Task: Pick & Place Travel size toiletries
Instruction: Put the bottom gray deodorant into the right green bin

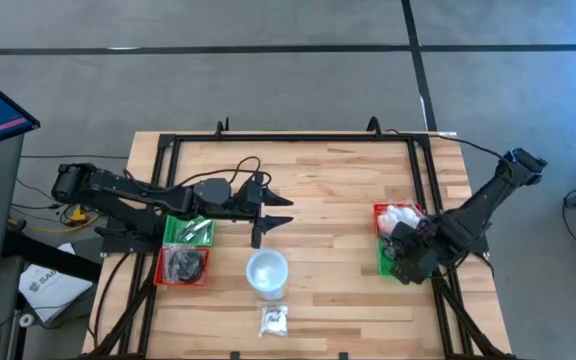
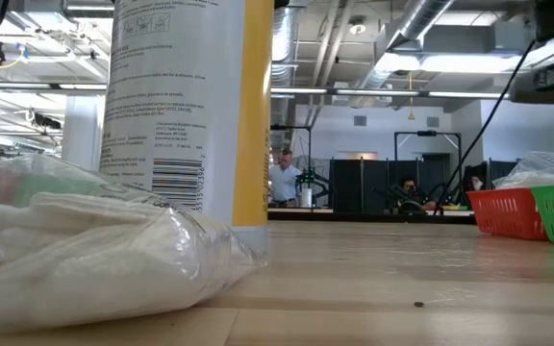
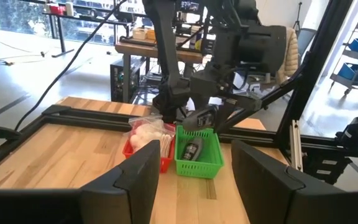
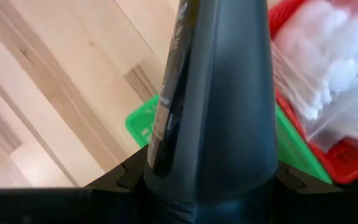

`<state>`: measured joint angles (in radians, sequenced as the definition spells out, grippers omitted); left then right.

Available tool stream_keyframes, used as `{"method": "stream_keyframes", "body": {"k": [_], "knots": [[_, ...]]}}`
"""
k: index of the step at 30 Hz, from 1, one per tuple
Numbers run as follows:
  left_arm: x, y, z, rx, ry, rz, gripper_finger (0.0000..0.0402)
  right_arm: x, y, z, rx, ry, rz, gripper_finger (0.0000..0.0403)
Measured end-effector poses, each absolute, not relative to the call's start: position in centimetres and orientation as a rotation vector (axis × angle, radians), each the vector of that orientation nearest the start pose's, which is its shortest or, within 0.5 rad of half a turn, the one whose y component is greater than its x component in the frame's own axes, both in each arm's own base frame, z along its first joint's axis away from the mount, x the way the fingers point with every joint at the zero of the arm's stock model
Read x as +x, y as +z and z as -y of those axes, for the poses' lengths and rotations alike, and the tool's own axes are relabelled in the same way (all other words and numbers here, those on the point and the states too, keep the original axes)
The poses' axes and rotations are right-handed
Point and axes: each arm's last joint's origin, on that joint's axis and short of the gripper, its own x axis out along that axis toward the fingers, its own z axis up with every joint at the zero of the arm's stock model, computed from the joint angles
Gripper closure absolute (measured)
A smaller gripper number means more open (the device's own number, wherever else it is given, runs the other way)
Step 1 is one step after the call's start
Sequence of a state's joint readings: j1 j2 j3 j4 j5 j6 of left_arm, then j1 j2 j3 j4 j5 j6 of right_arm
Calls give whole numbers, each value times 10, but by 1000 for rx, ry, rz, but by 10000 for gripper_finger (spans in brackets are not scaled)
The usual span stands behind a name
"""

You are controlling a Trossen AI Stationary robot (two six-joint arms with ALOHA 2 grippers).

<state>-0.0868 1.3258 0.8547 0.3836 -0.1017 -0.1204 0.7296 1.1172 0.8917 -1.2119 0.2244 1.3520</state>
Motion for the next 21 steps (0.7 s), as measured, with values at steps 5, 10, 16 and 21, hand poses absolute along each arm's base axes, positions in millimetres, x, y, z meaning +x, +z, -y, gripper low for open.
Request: {"method": "stream_keyframes", "body": {"k": [5,10,16,21], "knots": [[297,293,23,-112,22,-87,215,119,235,-113,500,-511,-1294,227],[297,293,27,-112,10,-88,216,112,219,-117,538,-533,-1328,227],[297,293,27,-112,9,-89,216,109,210,-120,558,-514,-1348,227],[297,293,27,-112,9,-89,216,106,200,-117,560,-540,-1361,227]]}}
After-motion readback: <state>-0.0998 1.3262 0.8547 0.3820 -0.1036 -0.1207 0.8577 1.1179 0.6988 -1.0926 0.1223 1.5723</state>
